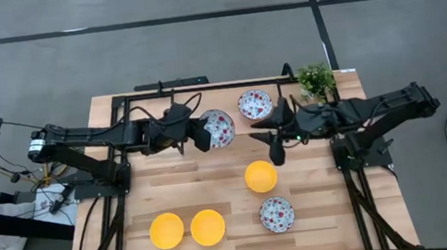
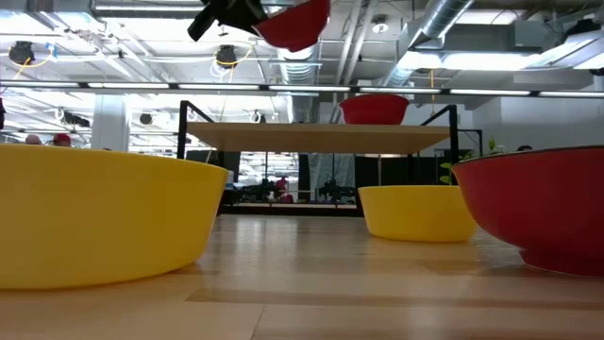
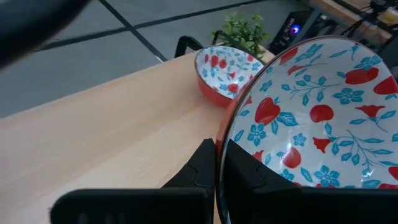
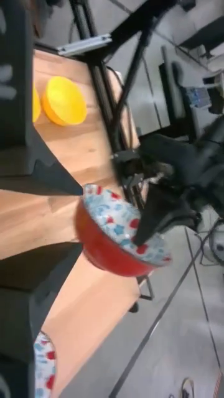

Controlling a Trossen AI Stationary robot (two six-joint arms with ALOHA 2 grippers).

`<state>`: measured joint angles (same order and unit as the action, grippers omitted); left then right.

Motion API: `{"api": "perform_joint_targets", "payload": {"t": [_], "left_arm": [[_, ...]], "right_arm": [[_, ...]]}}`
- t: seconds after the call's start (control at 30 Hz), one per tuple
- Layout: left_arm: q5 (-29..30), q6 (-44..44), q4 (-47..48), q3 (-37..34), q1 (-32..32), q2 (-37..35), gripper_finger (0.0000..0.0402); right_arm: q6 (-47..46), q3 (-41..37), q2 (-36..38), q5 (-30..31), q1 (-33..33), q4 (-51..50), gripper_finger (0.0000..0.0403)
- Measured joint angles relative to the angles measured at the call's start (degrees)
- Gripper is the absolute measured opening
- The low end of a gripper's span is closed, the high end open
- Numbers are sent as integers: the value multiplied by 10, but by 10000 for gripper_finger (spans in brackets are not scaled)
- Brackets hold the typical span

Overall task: Pick & Place Mini bowls
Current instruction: Stack the left red bowl on the red bowl on the shelf

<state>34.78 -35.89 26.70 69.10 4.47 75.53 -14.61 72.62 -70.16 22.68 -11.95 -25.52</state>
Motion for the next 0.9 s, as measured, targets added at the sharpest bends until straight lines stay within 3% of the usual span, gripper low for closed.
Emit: {"api": "perform_joint_targets", "payload": {"t": [0.37,0.53,0.9], "left_arm": [[91,42,6,0,0,0,10],[123,62,2,0,0,0,10],[160,91,-2,0,0,0,10]], "right_arm": [[-6,66,-72,16,40,-7,196],[-1,83,-109,57,58,-7,195],[0,93,-127,55,97,16,171]]}}
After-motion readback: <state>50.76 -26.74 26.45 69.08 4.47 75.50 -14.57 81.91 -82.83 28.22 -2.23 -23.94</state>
